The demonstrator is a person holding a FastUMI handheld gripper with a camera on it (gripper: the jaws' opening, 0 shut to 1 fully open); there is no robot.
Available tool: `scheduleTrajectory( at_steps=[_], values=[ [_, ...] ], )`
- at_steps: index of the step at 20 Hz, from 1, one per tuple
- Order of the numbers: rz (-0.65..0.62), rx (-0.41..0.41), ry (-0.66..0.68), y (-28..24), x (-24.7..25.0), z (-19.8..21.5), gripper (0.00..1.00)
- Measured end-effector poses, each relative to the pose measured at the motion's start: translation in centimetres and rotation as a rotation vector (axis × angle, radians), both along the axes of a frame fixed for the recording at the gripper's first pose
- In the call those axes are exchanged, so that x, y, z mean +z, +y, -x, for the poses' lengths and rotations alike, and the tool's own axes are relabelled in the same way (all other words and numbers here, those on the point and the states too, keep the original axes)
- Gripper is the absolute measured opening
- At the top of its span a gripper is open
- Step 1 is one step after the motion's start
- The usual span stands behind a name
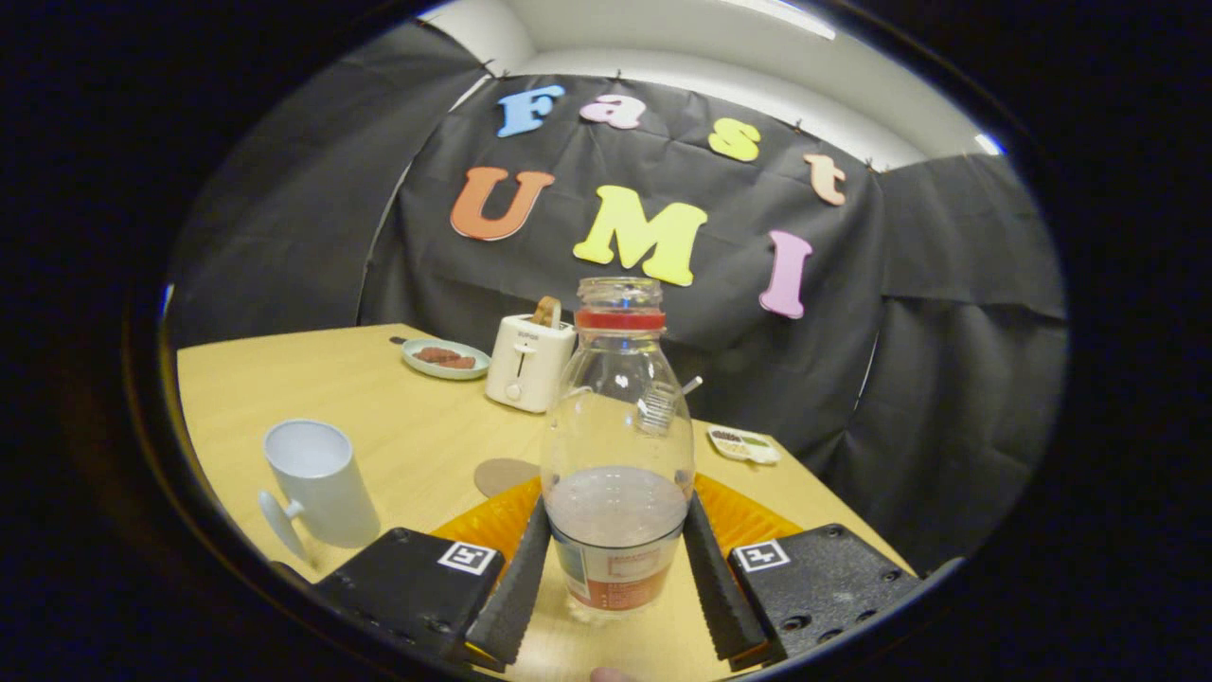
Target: Take the bottle from table, then pour the juice into the cup, finally place the bottle on the coaster
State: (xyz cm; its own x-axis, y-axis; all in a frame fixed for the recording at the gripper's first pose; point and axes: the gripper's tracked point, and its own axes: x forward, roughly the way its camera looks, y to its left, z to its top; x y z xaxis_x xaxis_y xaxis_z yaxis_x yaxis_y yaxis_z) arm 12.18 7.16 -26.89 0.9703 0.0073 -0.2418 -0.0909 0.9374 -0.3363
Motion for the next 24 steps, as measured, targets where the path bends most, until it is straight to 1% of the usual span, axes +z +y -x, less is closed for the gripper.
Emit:
scheduleTrajectory(
  at_steps=[4, 9, 17, 24],
  values=[
    [0.223, 0.067, -0.019, 2.0, -0.2, -0.6, 0.76],
    [0.504, 0.126, -0.075, 3.5, -0.1, -0.9, 0.76],
    [0.824, 0.217, -0.150, 4.7, -0.4, -0.4, 0.76],
    [0.991, 0.269, -0.163, 5.1, -0.6, -0.2, 0.76]
  ],
)
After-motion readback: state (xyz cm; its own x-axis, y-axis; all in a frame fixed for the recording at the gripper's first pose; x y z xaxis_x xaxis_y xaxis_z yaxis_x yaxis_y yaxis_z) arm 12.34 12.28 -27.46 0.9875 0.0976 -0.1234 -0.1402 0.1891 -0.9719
